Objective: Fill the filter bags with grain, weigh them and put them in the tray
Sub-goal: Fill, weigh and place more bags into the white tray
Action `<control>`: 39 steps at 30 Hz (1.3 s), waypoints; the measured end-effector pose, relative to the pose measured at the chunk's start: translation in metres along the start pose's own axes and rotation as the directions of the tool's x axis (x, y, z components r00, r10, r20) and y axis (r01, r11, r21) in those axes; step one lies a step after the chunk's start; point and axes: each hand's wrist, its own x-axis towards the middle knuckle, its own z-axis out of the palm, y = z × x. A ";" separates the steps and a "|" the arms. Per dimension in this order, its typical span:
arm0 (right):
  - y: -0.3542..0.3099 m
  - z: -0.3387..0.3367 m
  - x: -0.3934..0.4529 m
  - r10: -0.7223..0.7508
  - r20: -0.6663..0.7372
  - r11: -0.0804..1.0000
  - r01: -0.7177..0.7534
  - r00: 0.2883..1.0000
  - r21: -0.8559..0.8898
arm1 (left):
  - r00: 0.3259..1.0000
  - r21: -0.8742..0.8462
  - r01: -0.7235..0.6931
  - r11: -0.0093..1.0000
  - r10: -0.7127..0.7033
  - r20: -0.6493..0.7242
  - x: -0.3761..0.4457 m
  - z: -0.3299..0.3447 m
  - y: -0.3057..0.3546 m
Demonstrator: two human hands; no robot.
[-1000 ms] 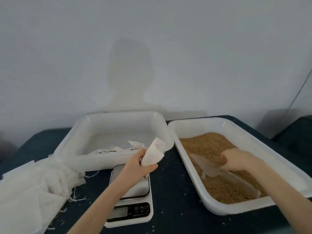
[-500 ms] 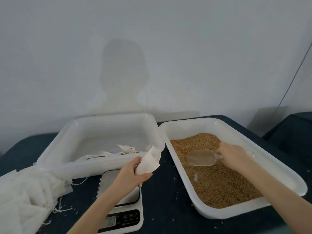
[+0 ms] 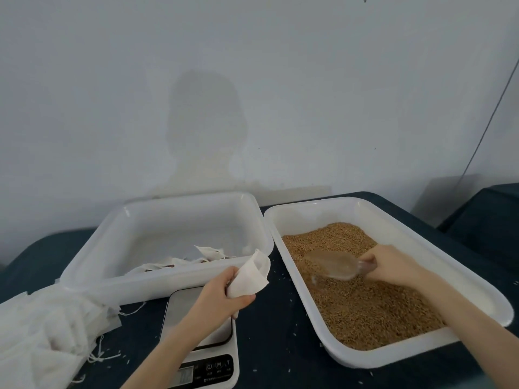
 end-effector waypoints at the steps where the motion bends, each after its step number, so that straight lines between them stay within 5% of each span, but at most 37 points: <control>1: 0.000 -0.002 -0.001 0.017 -0.033 1.000 -0.016 0.999 0.012 | 1.000 0.002 0.000 1.000 0.000 -0.003 0.000 0.000 0.001; 5: 0.000 -0.011 -0.003 0.056 -0.140 0.996 -0.046 0.989 0.070 | 1.000 0.035 -0.002 0.999 0.003 -0.025 0.000 -0.001 0.001; 9: 0.001 -0.012 -0.003 0.098 -0.162 0.989 -0.115 0.982 -0.096 | 0.999 0.037 -0.002 0.999 0.004 -0.033 -0.002 0.000 0.001; 12: 0.005 -0.010 -0.002 0.090 -0.072 0.993 -0.084 0.993 0.082 | 0.999 0.035 -0.004 0.999 0.005 -0.031 -0.003 0.001 0.000; 16: 0.005 -0.014 -0.007 0.020 -0.046 0.954 -0.006 0.999 0.298 | 1.000 0.060 0.002 0.998 0.000 -0.031 -0.003 -0.001 -0.001; 24: -0.029 -0.044 -0.038 -0.306 0.061 0.884 0.260 0.950 0.389 | 1.000 0.076 -0.001 0.997 0.002 -0.013 -0.002 0.000 0.003; 29: -0.063 -0.051 -0.053 -0.407 0.166 0.882 0.339 0.898 0.327 | 0.999 0.055 -0.006 0.998 0.008 -0.032 -0.004 0.001 0.005; 39: -0.095 -0.053 -0.053 -0.328 0.108 0.943 0.319 0.939 0.093 | 0.999 0.123 -0.031 0.992 0.035 -0.034 -0.007 -0.005 0.004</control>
